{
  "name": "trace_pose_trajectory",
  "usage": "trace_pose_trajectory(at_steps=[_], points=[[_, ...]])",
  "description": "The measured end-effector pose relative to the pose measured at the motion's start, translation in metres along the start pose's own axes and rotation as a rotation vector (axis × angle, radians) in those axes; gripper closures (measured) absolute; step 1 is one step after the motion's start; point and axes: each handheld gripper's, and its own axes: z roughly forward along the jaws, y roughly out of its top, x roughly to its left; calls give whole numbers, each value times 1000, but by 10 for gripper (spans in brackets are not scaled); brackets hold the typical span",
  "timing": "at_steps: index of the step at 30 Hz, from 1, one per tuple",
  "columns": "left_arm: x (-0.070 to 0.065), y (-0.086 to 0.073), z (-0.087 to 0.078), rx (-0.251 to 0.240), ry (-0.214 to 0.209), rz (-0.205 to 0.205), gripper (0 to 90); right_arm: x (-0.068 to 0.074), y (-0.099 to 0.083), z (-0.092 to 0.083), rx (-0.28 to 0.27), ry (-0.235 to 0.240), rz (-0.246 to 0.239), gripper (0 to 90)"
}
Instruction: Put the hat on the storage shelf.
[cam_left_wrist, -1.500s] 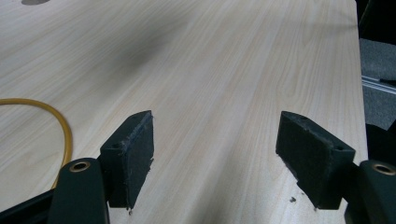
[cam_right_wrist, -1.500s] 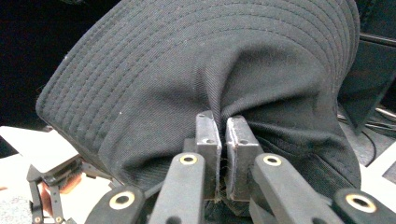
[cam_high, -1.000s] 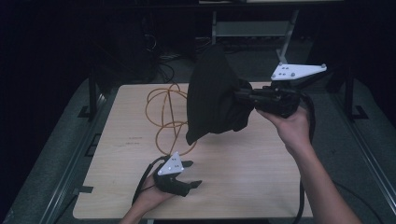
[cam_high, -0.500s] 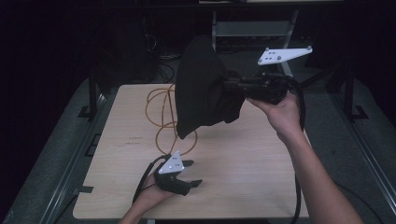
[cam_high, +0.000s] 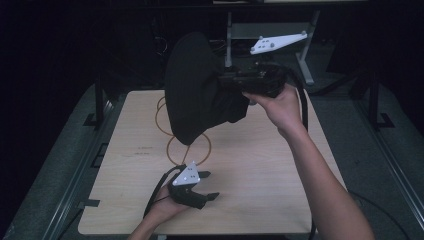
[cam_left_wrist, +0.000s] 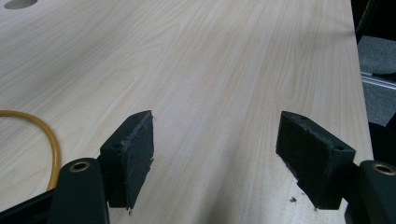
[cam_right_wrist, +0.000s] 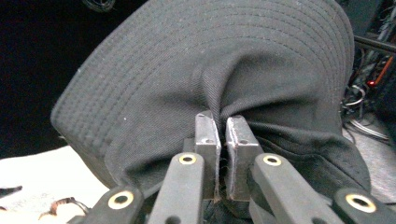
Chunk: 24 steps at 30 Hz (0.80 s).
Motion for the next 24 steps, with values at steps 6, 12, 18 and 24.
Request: trace_pose_trajectory(at_steps=[6, 12, 18, 24], points=[[-1, 1, 1, 4, -1, 12, 273, -1, 9, 24, 21, 15, 1, 846], [-1, 1, 1, 4, -2, 12, 273, -1, 13, 42, 38, 28, 5, 846], [-3, 1, 5, 12, -4, 19, 273, -3, 17, 48, 40, 27, 12, 845], [-3, 2, 6, 30, -13, 35, 273, -5, 19, 55, 34, 26, 26, 843]])
